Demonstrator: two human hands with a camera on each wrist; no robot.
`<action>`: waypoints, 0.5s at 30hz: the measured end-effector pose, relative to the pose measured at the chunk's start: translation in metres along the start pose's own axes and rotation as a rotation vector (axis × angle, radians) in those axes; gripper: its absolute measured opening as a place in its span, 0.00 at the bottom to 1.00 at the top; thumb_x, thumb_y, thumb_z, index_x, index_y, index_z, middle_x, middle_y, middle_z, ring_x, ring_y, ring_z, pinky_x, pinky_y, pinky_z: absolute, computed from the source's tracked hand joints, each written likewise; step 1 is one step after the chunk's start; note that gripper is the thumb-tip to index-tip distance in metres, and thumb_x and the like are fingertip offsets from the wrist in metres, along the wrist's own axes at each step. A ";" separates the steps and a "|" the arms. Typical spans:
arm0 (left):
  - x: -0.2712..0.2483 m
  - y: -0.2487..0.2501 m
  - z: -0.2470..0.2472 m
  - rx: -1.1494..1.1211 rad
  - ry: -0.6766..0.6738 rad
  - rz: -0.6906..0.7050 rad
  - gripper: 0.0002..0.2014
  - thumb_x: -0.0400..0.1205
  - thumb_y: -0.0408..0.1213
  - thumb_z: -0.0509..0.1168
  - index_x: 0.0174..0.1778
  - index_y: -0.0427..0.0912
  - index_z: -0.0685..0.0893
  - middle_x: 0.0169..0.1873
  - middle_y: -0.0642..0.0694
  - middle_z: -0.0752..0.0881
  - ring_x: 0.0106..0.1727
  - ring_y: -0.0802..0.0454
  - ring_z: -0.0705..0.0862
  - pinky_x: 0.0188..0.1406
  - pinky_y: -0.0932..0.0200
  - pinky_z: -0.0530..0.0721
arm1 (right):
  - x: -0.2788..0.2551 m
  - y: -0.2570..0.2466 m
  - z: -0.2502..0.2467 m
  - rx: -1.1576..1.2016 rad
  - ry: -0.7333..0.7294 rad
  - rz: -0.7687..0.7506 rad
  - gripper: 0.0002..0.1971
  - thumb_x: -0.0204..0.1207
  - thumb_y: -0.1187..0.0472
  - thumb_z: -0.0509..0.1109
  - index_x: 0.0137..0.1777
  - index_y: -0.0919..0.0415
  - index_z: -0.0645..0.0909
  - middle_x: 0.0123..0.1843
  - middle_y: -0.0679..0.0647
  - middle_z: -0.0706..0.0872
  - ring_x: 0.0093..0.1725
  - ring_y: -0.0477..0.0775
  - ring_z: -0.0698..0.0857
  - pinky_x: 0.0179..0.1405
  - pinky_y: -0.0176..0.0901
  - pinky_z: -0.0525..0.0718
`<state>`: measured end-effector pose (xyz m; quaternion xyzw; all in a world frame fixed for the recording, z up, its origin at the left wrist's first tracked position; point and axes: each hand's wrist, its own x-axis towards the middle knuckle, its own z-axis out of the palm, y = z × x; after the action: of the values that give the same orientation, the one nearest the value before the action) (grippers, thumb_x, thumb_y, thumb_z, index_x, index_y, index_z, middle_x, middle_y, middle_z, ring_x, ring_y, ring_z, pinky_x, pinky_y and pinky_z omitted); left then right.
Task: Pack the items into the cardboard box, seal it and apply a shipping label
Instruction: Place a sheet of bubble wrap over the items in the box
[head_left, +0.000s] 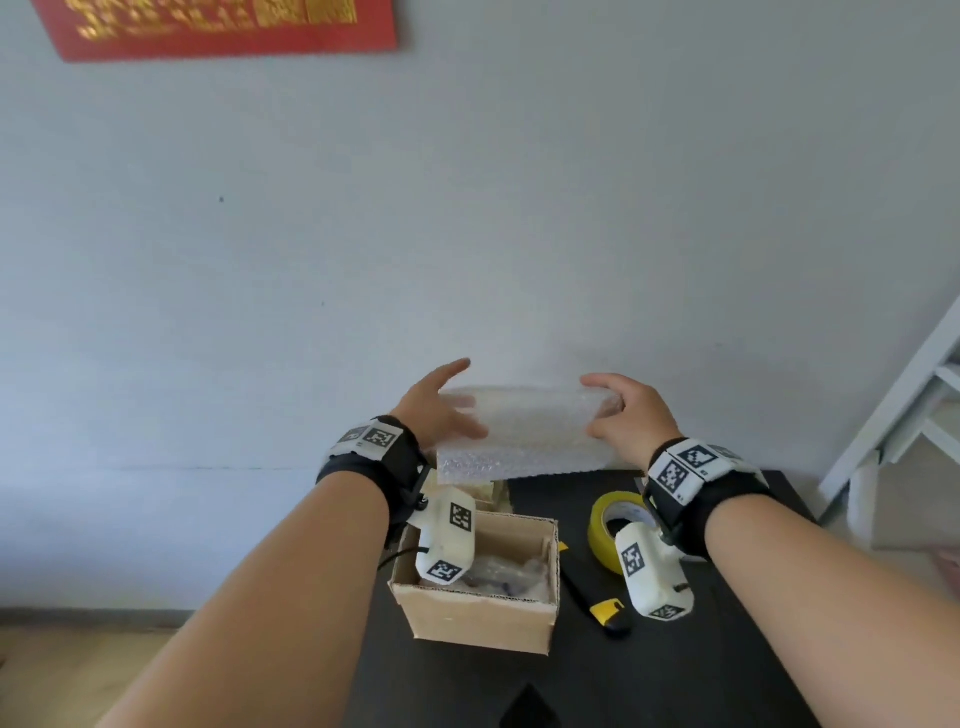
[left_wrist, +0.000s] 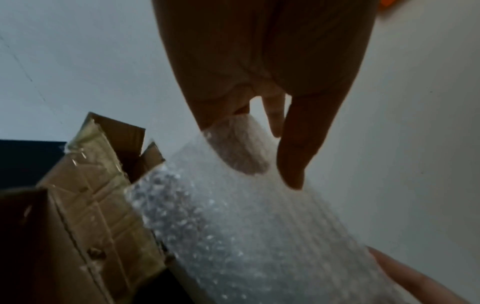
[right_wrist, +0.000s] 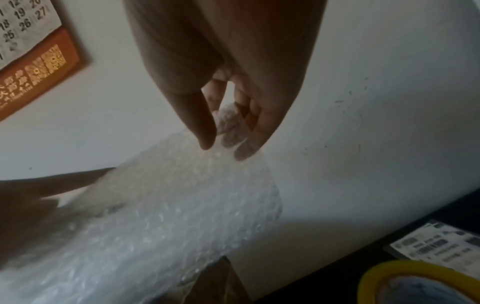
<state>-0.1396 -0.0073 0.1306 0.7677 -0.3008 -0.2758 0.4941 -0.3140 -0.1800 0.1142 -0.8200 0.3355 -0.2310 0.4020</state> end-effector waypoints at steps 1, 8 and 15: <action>-0.002 0.000 -0.003 0.046 -0.034 -0.006 0.40 0.69 0.23 0.77 0.72 0.60 0.75 0.59 0.45 0.85 0.53 0.49 0.87 0.63 0.48 0.83 | 0.001 -0.002 0.001 -0.001 0.001 0.000 0.27 0.69 0.76 0.72 0.64 0.51 0.83 0.33 0.50 0.79 0.34 0.49 0.80 0.46 0.43 0.83; -0.005 0.002 -0.023 0.148 0.077 0.024 0.18 0.71 0.30 0.78 0.57 0.47 0.88 0.47 0.53 0.87 0.44 0.63 0.84 0.49 0.64 0.81 | 0.006 -0.009 0.000 0.007 -0.008 0.002 0.22 0.69 0.71 0.77 0.62 0.54 0.85 0.34 0.50 0.80 0.38 0.53 0.83 0.52 0.48 0.86; 0.002 -0.002 -0.042 0.152 0.152 0.041 0.15 0.77 0.47 0.73 0.35 0.41 0.77 0.31 0.46 0.76 0.33 0.50 0.75 0.34 0.62 0.73 | 0.006 -0.025 0.000 0.043 0.064 0.017 0.16 0.72 0.58 0.76 0.30 0.58 0.72 0.27 0.50 0.69 0.28 0.51 0.67 0.30 0.42 0.65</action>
<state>-0.1076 0.0169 0.1441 0.8153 -0.2984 -0.1831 0.4613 -0.3008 -0.1732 0.1355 -0.8006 0.3502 -0.2607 0.4105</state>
